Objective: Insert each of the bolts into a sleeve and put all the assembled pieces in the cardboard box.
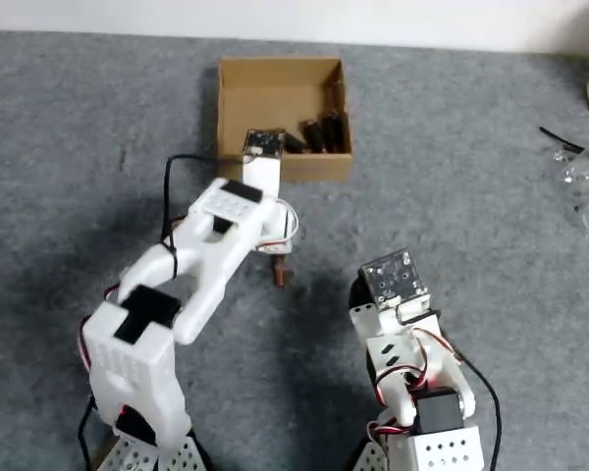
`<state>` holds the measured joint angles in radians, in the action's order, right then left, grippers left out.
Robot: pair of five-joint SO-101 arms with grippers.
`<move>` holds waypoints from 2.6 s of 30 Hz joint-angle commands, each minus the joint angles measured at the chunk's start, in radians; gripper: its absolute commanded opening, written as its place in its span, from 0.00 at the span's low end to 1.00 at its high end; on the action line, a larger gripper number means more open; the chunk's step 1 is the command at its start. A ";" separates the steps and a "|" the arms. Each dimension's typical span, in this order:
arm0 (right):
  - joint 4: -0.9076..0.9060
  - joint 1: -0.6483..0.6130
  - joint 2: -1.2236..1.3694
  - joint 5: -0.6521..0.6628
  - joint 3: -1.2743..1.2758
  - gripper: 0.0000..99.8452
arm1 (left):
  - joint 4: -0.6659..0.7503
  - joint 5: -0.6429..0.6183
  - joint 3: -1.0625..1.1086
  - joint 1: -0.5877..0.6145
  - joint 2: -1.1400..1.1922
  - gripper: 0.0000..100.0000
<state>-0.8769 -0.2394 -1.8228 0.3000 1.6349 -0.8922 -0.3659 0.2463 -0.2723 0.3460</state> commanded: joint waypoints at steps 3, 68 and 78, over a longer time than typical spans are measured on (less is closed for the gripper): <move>0.039 0.012 -0.010 -0.011 -0.005 0.00 | -0.173 0.003 -0.219 0.030 0.105 0.23; 0.101 -0.116 -0.012 -0.086 -0.013 0.00 | 0.184 0.008 1.152 0.127 -2.049 0.00; 0.219 -0.277 -0.012 -0.081 -0.013 0.00 | 0.207 0.005 1.167 0.133 -2.172 0.00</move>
<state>-0.7281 -0.4710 -1.8228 0.2279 1.6349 -0.7234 -0.3567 1.4431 -0.1557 -1.8082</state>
